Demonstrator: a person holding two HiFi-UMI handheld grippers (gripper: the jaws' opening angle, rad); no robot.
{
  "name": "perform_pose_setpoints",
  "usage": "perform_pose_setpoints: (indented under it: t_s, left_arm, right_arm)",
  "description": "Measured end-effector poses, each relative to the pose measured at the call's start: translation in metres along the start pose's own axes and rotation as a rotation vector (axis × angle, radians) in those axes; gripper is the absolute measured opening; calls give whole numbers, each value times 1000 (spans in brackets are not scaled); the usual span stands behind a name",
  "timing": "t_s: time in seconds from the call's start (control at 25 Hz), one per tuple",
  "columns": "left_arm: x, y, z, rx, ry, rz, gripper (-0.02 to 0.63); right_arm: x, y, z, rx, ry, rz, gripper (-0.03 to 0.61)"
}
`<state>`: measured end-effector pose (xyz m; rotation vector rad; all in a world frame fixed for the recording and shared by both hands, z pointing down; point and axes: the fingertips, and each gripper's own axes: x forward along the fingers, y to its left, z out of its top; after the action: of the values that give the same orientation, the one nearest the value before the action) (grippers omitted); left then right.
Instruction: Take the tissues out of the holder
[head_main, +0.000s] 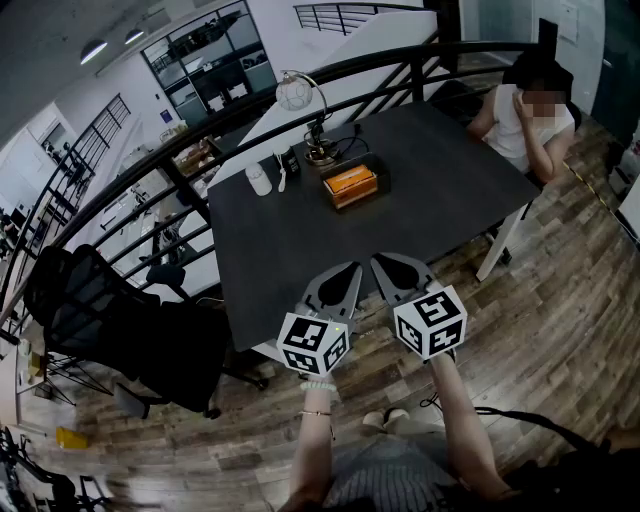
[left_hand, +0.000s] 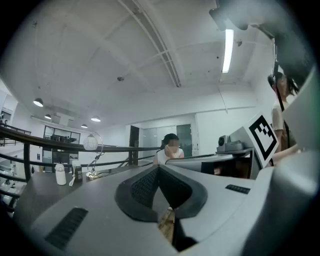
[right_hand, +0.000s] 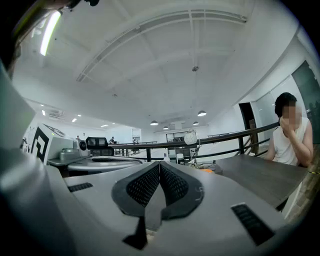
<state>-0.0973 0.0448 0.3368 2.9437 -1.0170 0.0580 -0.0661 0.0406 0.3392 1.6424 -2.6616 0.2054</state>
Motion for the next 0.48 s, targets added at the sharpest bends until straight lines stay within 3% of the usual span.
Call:
perform_pose_setpoints:
  t_s: [0.48]
  left_arm:
    - [13,10,3,10,1,10,8]
  right_arm:
    - [12,-11,1,4,3,14,15]
